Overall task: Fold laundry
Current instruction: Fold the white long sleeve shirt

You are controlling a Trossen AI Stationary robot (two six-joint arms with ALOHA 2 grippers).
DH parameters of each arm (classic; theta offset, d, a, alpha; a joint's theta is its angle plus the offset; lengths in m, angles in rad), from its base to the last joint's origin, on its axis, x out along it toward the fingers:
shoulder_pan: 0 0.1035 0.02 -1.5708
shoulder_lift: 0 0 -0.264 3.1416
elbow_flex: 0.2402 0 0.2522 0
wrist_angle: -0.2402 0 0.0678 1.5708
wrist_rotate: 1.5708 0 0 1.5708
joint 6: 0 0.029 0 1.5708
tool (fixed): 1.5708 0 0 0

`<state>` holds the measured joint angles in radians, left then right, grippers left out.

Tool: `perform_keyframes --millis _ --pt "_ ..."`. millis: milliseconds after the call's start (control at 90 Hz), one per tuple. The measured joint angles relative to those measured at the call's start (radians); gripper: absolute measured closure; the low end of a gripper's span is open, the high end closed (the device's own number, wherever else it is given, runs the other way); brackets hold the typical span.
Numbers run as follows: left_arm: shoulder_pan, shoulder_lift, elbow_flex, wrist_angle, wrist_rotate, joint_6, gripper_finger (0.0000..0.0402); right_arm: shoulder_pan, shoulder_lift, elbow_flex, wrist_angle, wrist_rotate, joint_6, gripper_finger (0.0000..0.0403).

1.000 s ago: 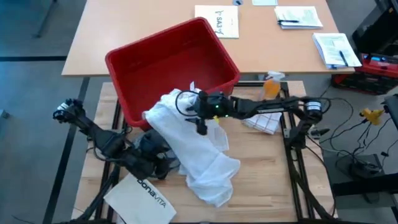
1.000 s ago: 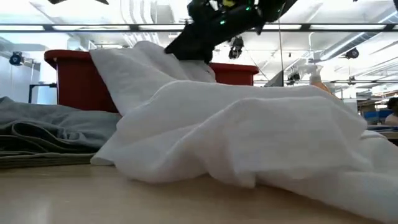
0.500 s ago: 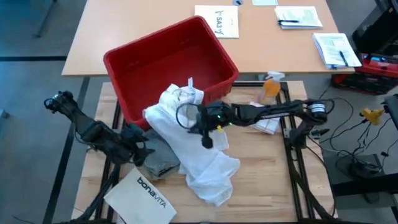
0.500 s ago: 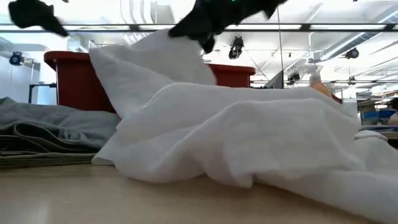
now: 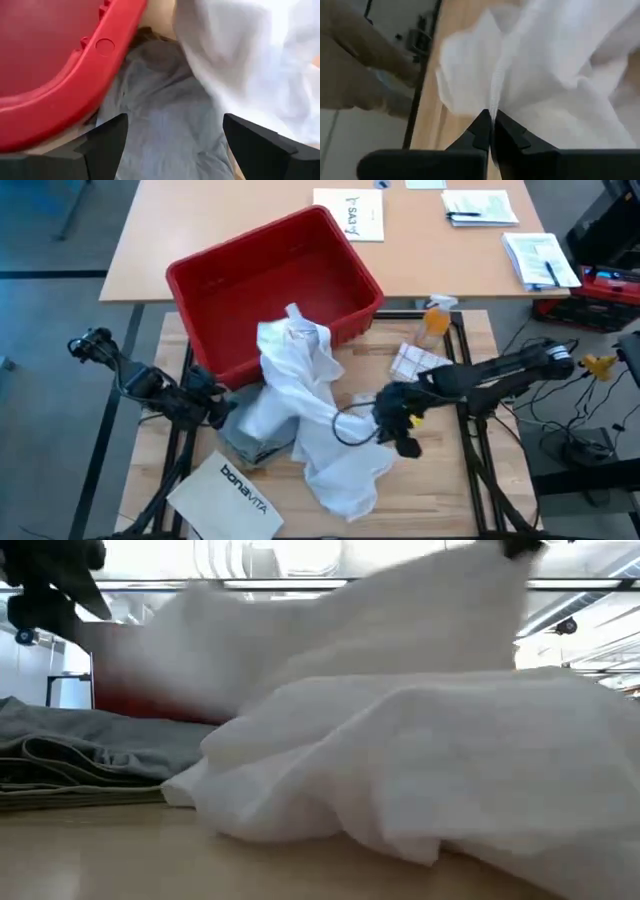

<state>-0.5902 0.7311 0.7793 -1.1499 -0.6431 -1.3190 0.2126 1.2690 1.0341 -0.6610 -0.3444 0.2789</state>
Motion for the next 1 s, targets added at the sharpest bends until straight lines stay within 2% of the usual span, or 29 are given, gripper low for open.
perform_keyframes --millis 100,256,533,744,856,911,1000 --pt "0.039 0.027 -0.031 0.007 -0.015 -0.014 0.0092 0.009 -0.065 -0.106 -0.004 -0.004 0.135 0.0403" --pt "0.087 0.083 -0.041 0.008 -0.039 -0.007 0.0092 0.053 -0.158 -0.229 0.004 -0.101 0.305 0.0403" --pt "0.193 0.167 -0.042 0.012 -0.231 0.022 0.0092 0.127 -0.222 -0.293 0.01 -0.085 0.372 0.0403" --pt "0.42 0.227 -0.042 0.016 -0.31 0.064 0.0092 0.131 -0.221 -0.293 0.008 -0.082 0.332 0.0403" --pt "0.558 0.267 -0.043 0.096 -0.388 0.08 0.0092 0.131 -0.228 -0.293 0.007 -0.082 0.335 0.0403" --pt "0.637 0.284 -0.041 0.166 -0.371 0.117 0.0092 0.13 -0.239 -0.293 0.007 -0.081 0.327 0.0403" --pt "0.765 0.311 -0.042 0.316 -0.253 0.237 0.0092 0.13 -0.278 -0.293 0.006 -0.045 0.312 0.0403"
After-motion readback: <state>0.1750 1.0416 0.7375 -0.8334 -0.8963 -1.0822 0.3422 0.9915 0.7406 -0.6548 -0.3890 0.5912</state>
